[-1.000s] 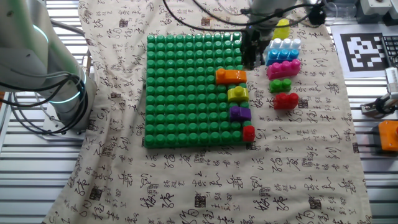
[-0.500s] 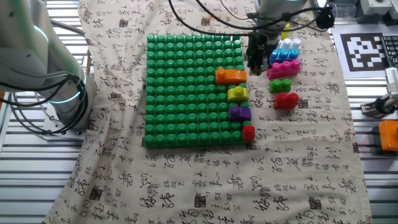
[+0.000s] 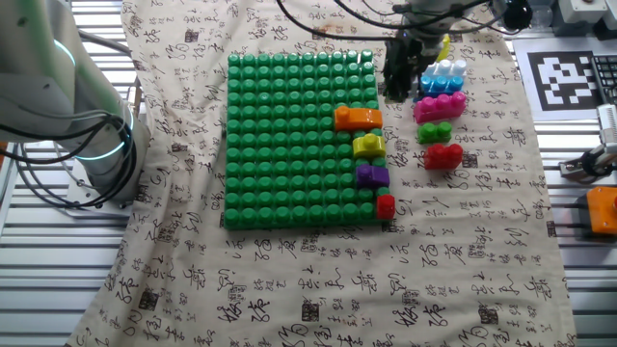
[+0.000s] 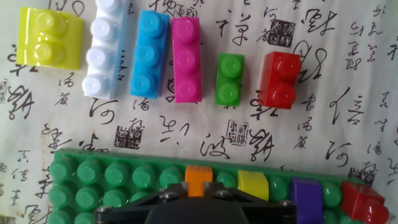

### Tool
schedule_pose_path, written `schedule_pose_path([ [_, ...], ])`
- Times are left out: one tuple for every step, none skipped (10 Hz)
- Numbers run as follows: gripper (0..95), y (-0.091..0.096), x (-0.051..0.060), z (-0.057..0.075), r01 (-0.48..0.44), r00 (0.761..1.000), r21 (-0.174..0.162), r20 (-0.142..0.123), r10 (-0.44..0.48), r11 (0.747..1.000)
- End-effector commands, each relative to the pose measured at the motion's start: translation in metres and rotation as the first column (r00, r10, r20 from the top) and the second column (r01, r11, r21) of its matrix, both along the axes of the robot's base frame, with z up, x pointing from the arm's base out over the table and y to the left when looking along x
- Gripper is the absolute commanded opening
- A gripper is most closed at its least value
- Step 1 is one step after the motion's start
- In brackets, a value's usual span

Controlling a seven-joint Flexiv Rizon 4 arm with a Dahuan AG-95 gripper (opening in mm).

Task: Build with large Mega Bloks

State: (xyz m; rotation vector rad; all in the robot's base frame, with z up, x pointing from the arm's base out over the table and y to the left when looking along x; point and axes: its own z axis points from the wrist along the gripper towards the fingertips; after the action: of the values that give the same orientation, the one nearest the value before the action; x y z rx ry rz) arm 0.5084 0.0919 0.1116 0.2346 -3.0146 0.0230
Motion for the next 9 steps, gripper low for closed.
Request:
schedule_pose_path([
  [0.0,-0.0005,-0.0011,0.0010,0.069,0.997,-0.029,0.043,-0.068,0.997],
  [0.0,-0.0005,-0.0011,0.0010,0.086,0.995,-0.033,0.059,-0.084,0.996],
  [0.0,-0.0005,-0.0011,0.0010,0.112,0.992,-0.031,0.065,-0.110,0.993],
  [0.0,-0.0005,-0.0011,0.0010,0.112,0.992,-0.026,0.065,-0.110,0.993],
  [0.0,-0.0005,-0.0011,0.0010,0.108,0.992,-0.020,0.063,-0.107,0.994],
  [0.0,-0.0005,-0.0011,0.0010,0.106,0.992,-0.022,0.067,-0.105,0.994],
  [0.0,-0.0005,-0.0011,0.0010,0.105,0.992,-0.025,0.069,-0.103,0.994],
  [0.0,-0.0005,-0.0011,0.0010,0.096,0.993,-0.029,0.075,-0.093,0.995],
  [0.0,-0.0005,-0.0011,0.0010,0.093,0.992,-0.045,0.088,-0.088,0.995],
])
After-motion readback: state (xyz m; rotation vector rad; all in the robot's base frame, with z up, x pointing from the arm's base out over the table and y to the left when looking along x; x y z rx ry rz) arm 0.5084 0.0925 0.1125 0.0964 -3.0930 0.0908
